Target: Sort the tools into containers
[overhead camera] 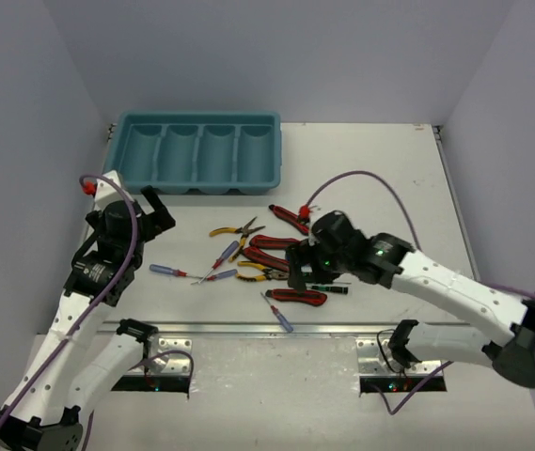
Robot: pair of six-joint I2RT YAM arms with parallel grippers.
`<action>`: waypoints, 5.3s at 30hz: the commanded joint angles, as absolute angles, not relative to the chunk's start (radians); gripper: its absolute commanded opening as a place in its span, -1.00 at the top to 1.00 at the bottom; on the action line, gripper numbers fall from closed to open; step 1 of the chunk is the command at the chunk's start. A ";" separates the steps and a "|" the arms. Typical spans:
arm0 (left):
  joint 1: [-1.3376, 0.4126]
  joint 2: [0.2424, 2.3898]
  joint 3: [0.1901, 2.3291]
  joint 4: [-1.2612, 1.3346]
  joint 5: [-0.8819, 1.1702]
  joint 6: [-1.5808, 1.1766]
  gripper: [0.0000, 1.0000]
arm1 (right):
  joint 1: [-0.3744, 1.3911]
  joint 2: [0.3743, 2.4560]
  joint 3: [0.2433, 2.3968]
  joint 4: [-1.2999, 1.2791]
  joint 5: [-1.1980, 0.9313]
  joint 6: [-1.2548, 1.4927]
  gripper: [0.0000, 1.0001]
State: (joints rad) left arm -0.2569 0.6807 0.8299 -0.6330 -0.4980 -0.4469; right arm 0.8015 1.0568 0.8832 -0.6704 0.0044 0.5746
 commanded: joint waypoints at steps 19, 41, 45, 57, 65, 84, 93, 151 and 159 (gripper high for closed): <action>-0.265 0.686 0.827 -0.600 -0.470 -0.440 -1.00 | 1.238 1.658 1.013 -0.571 0.227 0.790 0.09; -0.267 0.668 0.844 -0.602 -0.389 -0.434 -1.00 | 1.235 1.608 0.972 -0.531 0.166 0.736 1.00; -0.267 0.649 0.829 -0.500 -0.044 -0.429 -1.00 | 1.131 1.430 0.978 -0.498 0.078 0.668 1.00; -0.287 0.585 0.489 0.328 0.626 -0.836 -0.86 | 0.940 1.235 0.927 -0.076 -0.228 0.631 1.00; -0.334 0.688 0.506 0.336 0.578 -0.847 -0.26 | 0.940 1.242 0.949 0.017 -0.312 0.638 1.00; -0.405 0.839 0.698 0.120 0.412 -0.720 1.00 | 0.927 1.289 0.974 0.040 -0.255 0.635 -0.53; -0.401 1.245 1.188 -0.470 -0.270 -0.501 1.00 | 0.840 1.082 0.908 -0.229 0.156 0.572 -0.98; 0.000 2.358 1.983 0.045 -0.835 0.326 0.15 | 0.816 0.916 0.789 -0.455 0.215 0.458 -0.98; -0.017 2.162 2.178 -0.348 -0.849 0.042 -0.94 | 0.816 1.043 0.862 -0.390 0.079 0.415 -0.98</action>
